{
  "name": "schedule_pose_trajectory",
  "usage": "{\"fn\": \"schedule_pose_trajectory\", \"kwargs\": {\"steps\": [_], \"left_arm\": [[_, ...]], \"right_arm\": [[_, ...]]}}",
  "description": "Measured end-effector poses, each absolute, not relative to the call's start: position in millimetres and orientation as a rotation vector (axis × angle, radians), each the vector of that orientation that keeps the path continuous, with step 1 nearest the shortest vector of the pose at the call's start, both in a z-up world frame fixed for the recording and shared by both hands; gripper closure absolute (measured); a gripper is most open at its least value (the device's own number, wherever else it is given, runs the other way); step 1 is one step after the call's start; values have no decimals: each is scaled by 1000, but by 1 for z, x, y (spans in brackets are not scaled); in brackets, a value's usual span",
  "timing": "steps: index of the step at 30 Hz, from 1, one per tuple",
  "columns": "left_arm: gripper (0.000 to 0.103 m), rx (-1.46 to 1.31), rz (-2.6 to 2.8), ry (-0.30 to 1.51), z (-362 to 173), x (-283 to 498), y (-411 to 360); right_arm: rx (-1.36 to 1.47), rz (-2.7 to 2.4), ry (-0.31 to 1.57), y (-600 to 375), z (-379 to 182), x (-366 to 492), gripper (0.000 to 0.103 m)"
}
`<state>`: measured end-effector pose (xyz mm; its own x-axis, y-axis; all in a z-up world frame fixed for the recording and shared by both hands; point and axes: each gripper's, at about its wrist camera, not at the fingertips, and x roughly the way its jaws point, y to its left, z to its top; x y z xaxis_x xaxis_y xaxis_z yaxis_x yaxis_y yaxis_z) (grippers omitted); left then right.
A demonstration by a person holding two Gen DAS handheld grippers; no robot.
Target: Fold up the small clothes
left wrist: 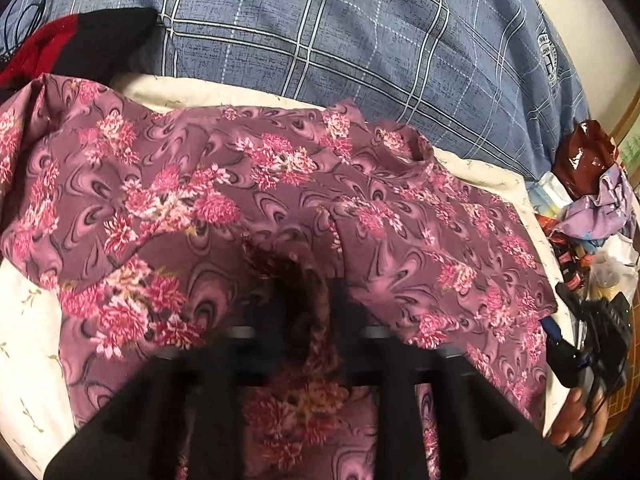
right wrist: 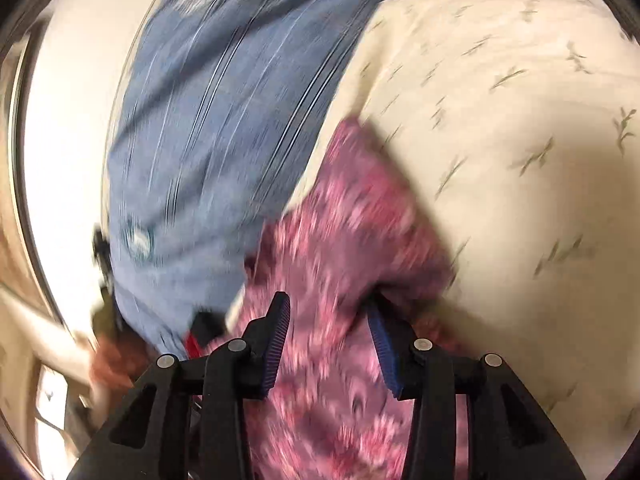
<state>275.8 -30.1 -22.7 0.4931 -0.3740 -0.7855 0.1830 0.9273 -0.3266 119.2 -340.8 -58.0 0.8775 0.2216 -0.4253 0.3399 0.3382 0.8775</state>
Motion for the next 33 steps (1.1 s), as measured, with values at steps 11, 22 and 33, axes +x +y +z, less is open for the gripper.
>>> {"fn": "schedule_pose_trajectory", "kwargs": {"steps": [11, 22, 33], "left_arm": [[99, -152, -185, 1036, -34, 289, -15], [49, -236, -316, 815, 11, 265, -13], [47, -93, -309, 1014, -35, 284, -43]], "right_arm": [[1105, -173, 631, -358, -70, 118, 101], [816, -99, 541, -318, 4, 120, 80], [677, -128, 612, -291, -54, 158, 86]]}}
